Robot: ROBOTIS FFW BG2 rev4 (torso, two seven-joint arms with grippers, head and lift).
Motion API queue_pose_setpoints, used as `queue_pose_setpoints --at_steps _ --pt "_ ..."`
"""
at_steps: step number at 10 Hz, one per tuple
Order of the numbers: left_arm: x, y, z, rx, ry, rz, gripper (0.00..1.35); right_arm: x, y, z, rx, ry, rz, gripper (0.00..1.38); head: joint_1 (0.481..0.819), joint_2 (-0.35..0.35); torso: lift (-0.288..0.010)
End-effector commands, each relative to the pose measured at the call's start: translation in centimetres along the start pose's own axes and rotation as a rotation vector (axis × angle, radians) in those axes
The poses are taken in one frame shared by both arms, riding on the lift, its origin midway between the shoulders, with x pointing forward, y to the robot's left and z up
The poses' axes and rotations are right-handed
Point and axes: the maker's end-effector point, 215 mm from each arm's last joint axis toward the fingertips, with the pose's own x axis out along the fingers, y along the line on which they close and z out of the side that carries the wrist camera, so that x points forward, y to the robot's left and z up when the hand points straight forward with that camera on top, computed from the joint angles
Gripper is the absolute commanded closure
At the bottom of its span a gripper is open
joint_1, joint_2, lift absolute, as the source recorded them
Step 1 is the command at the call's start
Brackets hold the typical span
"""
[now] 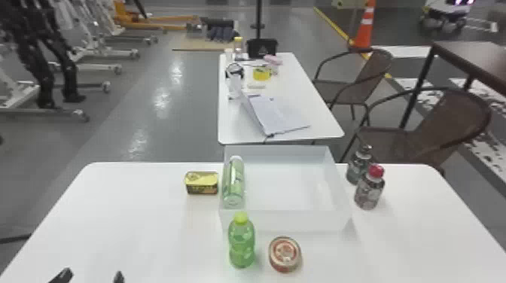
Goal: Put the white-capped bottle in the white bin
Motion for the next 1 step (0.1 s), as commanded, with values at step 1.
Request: queue_pose_setpoints --at_steps 1 --pt "0.1 -0.38 -0.18 -0.012 0.001 -0.001 0.15 0.0 -0.03 -0.03 0.002 0.0 -0.001 0.12 0.549 0.0 -0.1"
